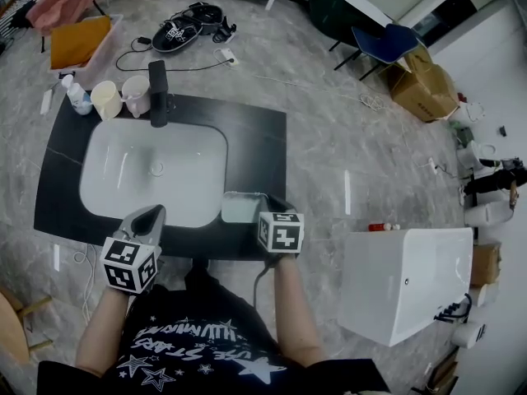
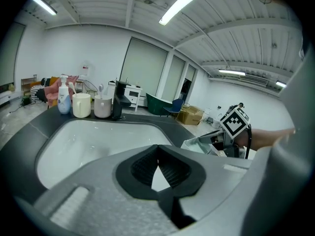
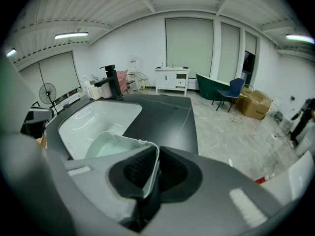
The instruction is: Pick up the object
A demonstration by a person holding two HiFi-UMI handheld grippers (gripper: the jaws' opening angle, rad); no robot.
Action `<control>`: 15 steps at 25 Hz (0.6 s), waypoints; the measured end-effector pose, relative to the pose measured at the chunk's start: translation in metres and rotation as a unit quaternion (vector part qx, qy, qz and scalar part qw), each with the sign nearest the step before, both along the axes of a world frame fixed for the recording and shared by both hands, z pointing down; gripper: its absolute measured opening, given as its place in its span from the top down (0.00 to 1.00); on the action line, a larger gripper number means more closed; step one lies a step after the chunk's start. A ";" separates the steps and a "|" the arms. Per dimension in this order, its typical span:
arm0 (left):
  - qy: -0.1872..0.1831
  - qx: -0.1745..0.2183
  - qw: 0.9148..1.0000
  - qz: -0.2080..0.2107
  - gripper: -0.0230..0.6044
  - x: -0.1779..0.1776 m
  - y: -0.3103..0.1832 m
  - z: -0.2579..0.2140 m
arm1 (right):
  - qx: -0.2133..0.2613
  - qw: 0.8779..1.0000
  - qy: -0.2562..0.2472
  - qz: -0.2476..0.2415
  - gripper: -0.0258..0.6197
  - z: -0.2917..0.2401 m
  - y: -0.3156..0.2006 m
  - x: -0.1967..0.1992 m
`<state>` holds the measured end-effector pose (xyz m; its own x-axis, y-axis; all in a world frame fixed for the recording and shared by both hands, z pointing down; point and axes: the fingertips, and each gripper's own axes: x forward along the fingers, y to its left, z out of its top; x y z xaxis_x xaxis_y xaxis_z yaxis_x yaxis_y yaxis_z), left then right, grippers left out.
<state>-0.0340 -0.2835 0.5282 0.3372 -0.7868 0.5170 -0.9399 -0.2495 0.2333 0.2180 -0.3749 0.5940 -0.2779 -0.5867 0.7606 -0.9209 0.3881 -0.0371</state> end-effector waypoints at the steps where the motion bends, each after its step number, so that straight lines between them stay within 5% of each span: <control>1: 0.001 0.003 1.000 0.001 0.95 -0.003 0.002 -0.002 | 0.006 1.000 0.000 0.005 0.92 -0.005 0.001 -0.001; 15: 0.007 0.041 0.999 0.000 0.95 -0.071 0.063 -0.038 | 0.080 0.996 -0.017 0.041 0.92 -0.080 0.052 -0.052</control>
